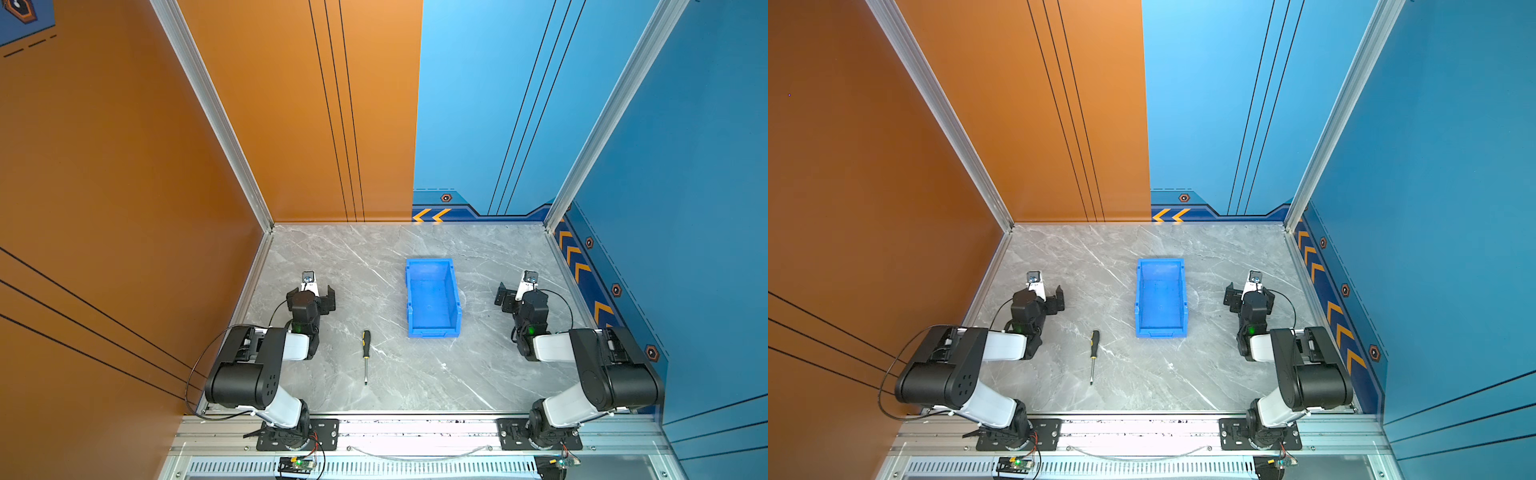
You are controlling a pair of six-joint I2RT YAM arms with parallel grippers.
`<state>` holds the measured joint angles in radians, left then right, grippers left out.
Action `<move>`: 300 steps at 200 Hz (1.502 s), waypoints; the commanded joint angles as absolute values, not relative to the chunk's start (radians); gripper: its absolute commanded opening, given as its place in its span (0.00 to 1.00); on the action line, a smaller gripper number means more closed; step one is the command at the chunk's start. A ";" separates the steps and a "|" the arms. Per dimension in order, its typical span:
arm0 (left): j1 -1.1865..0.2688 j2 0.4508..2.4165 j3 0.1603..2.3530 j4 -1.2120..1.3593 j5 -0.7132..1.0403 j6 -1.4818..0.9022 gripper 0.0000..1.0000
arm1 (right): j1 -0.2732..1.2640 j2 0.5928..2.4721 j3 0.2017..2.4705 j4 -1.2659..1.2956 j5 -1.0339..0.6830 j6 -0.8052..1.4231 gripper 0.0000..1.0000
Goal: Put the screwdriver in the bin
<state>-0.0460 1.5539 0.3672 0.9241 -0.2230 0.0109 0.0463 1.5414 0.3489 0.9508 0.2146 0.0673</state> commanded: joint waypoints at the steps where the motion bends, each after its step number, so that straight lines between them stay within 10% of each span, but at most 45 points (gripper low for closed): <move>1: -0.043 1.565 0.377 0.929 -0.200 0.009 0.98 | 0.046 1.546 0.359 0.937 0.239 0.081 1.00; 194: -0.043 1.520 0.376 0.896 -0.183 0.013 0.98 | 0.104 1.529 0.345 0.958 0.403 0.064 1.00; 260: -0.034 1.300 0.431 0.554 -0.184 -0.014 0.98 | 0.156 1.502 0.221 1.194 0.449 0.005 1.00; 300: -0.034 1.178 0.458 0.360 -0.156 -0.042 0.98 | 0.187 1.268 0.275 0.869 0.491 0.001 1.00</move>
